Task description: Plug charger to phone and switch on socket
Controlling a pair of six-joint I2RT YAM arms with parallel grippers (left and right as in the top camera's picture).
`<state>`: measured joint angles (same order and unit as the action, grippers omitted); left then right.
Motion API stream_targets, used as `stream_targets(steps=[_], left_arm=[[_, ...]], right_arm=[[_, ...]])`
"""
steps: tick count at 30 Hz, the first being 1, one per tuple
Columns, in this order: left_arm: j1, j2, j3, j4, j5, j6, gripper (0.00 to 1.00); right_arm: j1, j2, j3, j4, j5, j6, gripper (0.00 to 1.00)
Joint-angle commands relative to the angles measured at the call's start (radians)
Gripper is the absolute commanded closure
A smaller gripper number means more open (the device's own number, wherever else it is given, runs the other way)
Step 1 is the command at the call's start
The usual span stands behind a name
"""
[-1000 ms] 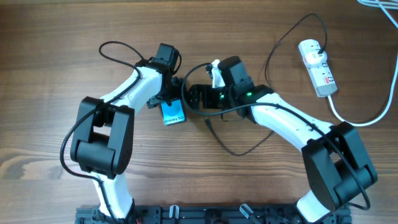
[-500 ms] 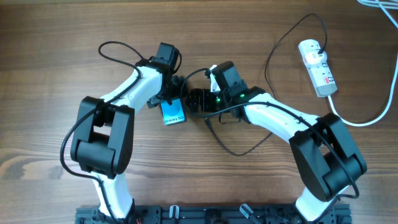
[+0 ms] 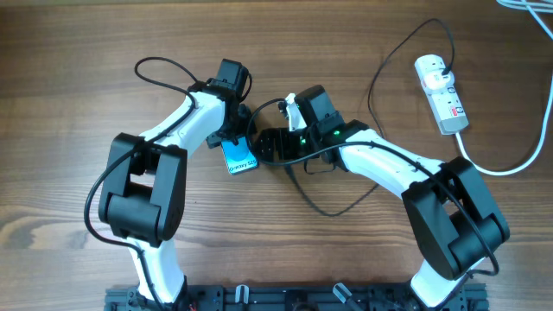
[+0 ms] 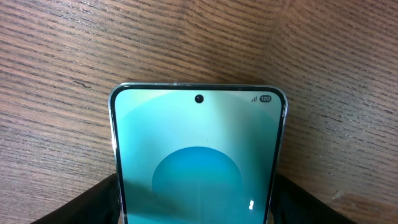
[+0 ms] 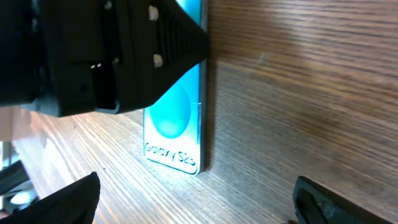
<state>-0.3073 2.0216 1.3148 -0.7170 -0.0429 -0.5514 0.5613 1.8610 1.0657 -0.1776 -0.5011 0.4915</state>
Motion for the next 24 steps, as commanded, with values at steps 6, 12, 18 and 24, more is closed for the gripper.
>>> stream_targets(steps=[6, 12, 18, 24], left_arm=[[0.042, 0.122, -0.077, -0.080, 0.122, 0.033, 0.27], [0.103, 0.122, -0.077, -0.122, 0.340, 0.183, 0.22], [0.105, 0.122, -0.077, -0.115, 0.401, 0.204, 0.16], [0.063, 0.122, -0.077, -0.089, 0.222, 0.036, 0.19]], right_arm=[[0.014, 0.085, 0.006, 0.052, -0.124, -0.125, 0.00], [0.016, 0.198, 0.006, 0.195, -0.207, 0.010, 0.00], [0.034, 0.217, 0.006, 0.211, -0.226, 0.043, 0.00], [0.035, 0.216, 0.006, 0.199, -0.280, 0.058, 0.07]])
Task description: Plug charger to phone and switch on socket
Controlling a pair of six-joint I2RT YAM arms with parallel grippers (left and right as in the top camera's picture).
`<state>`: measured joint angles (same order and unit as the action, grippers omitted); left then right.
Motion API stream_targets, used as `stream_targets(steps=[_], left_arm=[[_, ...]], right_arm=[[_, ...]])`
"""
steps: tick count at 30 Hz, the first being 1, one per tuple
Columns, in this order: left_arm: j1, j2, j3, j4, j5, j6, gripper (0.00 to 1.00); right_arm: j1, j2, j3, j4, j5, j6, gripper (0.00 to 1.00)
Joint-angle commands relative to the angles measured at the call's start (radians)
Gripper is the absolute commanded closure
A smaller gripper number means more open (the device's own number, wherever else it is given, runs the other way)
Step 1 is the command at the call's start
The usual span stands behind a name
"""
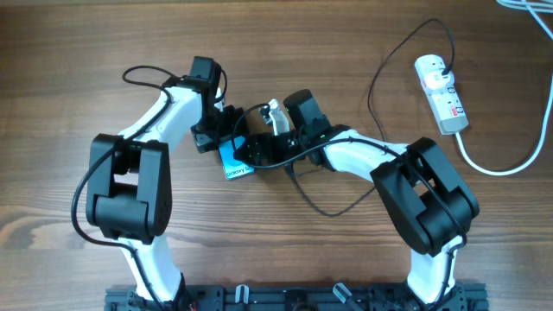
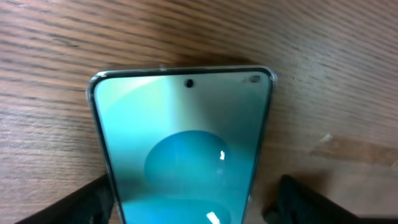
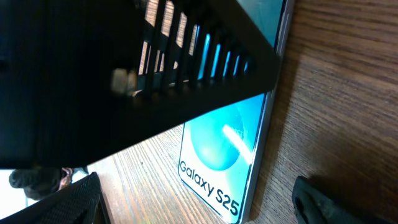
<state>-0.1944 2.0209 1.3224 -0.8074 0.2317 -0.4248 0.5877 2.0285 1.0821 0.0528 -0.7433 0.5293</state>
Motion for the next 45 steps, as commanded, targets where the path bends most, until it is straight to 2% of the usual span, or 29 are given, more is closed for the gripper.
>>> stream_targets(steps=[1, 6, 11, 15, 17, 22, 26, 29, 33, 38, 39, 45], left_arm=[[-0.064, 0.122, -0.085, 0.002, -0.081, -0.112, 0.19], [-0.116, 0.123, -0.085, -0.007, -0.163, -0.169, 0.22], [-0.124, 0.123, -0.085, -0.079, -0.273, -0.171, 0.26], [-0.122, 0.122, -0.085, -0.095, -0.286, -0.158, 0.28], [-0.122, 0.122, -0.085, -0.095, -0.285, -0.156, 0.34], [-0.112, 0.122, -0.085, -0.100, -0.179, -0.082, 0.35], [-0.060, 0.122, -0.085, -0.115, -0.003, 0.009, 0.36], [-0.019, 0.122, -0.085, -0.128, 0.072, 0.055, 0.36], [0.012, 0.122, -0.085, -0.137, 0.101, 0.082, 0.36], [0.011, 0.122, -0.085, -0.137, 0.127, 0.081, 0.36], [0.011, 0.122, -0.085, -0.137, 0.127, 0.081, 0.35], [0.011, 0.122, -0.085, -0.136, 0.127, 0.081, 0.32]], right_arm=[[0.007, 0.045, -0.010, -0.038, -0.044, 0.017, 0.06], [-0.006, 0.013, -0.010, -0.066, 0.011, -0.014, 0.01], [-0.005, 0.013, -0.011, -0.080, -0.067, -0.033, 0.00], [-0.003, 0.013, -0.011, -0.077, -0.063, -0.056, 0.00], [-0.002, 0.013, -0.011, -0.077, -0.063, -0.056, 0.00], [0.010, 0.014, -0.011, -0.089, -0.034, -0.059, 0.00], [0.055, 0.014, -0.011, -0.079, 0.006, -0.058, 0.00], [0.064, 0.014, -0.011, -0.076, 0.013, -0.043, 0.01], [0.071, 0.024, -0.011, -0.064, 0.017, 0.002, 0.00], [0.100, 0.082, -0.011, 0.072, 0.032, 0.103, 0.00], [0.100, 0.092, -0.011, 0.092, 0.032, 0.113, 0.01], [0.100, 0.092, -0.011, 0.144, 0.048, 0.125, 0.23]])
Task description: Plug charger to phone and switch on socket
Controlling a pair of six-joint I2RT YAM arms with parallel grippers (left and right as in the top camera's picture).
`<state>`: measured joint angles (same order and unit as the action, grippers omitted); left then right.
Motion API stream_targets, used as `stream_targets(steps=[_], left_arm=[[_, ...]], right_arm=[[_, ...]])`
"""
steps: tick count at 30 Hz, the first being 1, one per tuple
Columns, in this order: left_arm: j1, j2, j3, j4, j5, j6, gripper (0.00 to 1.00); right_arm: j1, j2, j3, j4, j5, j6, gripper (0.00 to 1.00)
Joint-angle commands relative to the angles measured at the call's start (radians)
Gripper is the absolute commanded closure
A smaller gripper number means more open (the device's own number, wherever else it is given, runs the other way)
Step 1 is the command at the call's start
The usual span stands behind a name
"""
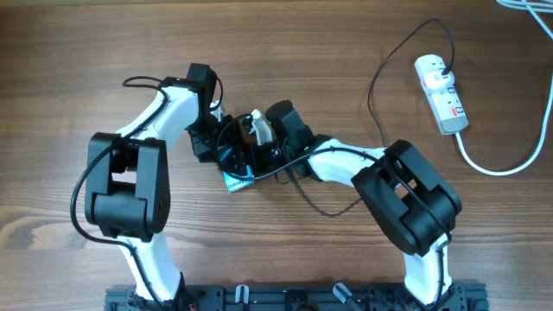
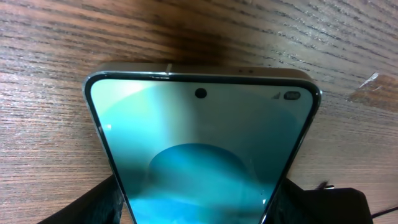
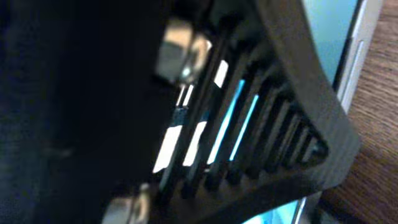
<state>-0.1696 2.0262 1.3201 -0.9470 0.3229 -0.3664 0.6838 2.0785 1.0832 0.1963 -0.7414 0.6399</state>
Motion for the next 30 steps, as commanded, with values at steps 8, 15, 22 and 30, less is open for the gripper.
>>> stream_targets(steps=[8, 15, 22, 30], left_arm=[[-0.013, 0.117, -0.083, 0.013, 0.036, 0.020, 0.09], [-0.013, 0.117, -0.083, 0.042, 0.036, 0.023, 0.00], [-0.013, 0.117, -0.083, 0.053, 0.036, 0.023, 0.00], [0.017, 0.010, -0.083, 0.075, 0.079, 0.024, 0.06]], right_arm=[[0.004, 0.043, -0.012, -0.029, 0.032, 0.019, 0.33], [0.002, 0.042, -0.012, -0.038, 0.000, 0.018, 0.73], [0.001, 0.042, -0.012, -0.036, 0.000, 0.018, 0.90], [-0.111, 0.038, -0.011, 0.018, -0.245, 0.022, 0.96]])
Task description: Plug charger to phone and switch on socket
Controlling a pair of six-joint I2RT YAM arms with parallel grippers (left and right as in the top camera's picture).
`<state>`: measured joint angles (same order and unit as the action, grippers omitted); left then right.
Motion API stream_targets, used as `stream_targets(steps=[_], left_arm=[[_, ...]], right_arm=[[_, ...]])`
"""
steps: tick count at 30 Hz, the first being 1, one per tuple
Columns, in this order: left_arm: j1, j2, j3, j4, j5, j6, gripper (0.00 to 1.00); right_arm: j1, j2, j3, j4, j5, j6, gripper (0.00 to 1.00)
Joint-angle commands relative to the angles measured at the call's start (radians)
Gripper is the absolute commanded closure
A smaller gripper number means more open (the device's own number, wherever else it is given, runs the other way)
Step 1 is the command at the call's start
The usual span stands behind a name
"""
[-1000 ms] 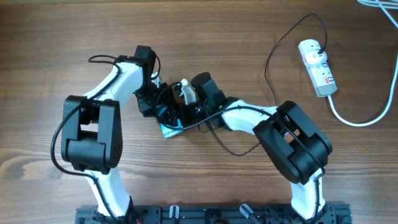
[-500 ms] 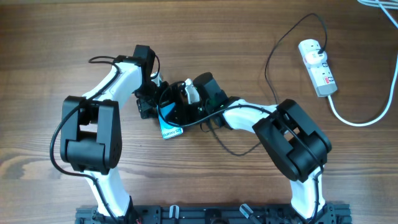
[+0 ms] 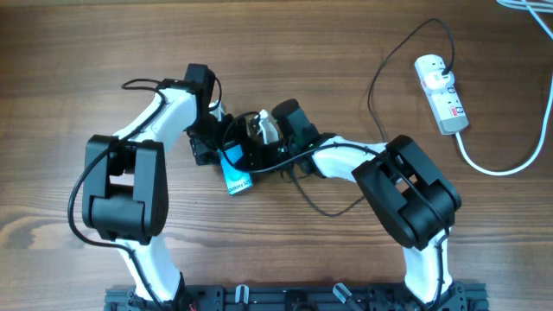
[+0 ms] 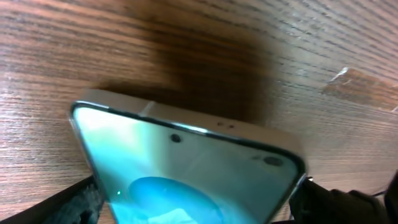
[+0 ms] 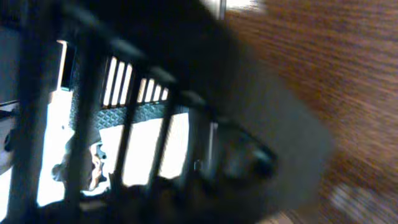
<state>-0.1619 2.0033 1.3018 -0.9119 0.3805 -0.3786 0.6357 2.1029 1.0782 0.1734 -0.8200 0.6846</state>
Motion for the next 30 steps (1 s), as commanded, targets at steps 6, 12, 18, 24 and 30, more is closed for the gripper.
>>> stream_targets(steps=[6, 12, 18, 24, 30], left_arm=[[0.057, -0.223, -0.064, 0.136, 0.354, 0.137, 0.08], [0.060, -0.428, -0.064, 0.271, 0.544, 0.137, 0.27], [0.060, -0.516, -0.064, 0.332, 0.645, 0.137, 0.41], [0.059, -0.516, -0.064, 0.279, 0.663, 0.137, 0.73], [0.059, -0.516, -0.064, 0.272, 0.742, 0.136, 0.96]], right_arm=[[-0.135, 0.014, -0.006, 0.364, -0.429, 0.211, 0.96], [-0.140, 0.014, -0.006, 0.949, -0.498, 0.702, 0.96], [-0.140, 0.014, -0.006, 1.217, -0.490, 0.922, 0.96], [-0.153, 0.014, -0.006, 1.225, -0.518, 0.897, 0.96], [-0.181, 0.014, -0.006, 1.225, -0.533, 0.848, 0.92]])
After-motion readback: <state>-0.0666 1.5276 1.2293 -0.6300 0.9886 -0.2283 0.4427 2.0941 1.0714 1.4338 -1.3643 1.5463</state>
